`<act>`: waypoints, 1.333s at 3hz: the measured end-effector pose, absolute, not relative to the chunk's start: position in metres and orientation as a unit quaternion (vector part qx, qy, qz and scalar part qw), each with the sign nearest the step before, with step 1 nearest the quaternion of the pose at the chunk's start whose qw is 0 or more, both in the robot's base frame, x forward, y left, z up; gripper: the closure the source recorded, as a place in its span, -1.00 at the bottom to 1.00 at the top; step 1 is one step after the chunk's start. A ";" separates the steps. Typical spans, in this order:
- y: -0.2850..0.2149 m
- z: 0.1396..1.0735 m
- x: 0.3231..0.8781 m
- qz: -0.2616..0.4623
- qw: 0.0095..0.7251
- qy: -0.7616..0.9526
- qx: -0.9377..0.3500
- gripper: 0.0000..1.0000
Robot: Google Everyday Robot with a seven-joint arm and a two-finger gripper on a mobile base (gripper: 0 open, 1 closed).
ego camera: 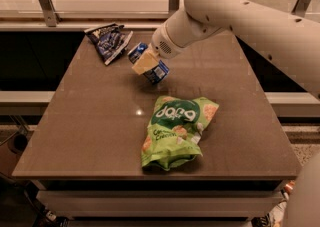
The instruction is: Knock pepsi can over
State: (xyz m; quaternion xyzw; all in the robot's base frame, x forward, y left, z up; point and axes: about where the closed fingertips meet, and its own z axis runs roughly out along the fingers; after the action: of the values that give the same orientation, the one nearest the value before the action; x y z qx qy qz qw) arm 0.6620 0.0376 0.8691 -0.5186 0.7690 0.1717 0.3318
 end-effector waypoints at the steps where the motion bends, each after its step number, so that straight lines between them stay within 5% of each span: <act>1: 0.044 0.851 0.665 0.146 0.296 0.778 -0.535 1.00; 4: 0.046 0.850 0.665 0.145 0.292 0.778 -0.537 1.00</act>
Offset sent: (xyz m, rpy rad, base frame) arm 0.0063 0.0358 -0.0638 -0.3126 0.1101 0.1017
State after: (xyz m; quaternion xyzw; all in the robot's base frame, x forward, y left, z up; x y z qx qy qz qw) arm 0.6655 0.0460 0.8503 -0.5374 0.7778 0.1448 0.2920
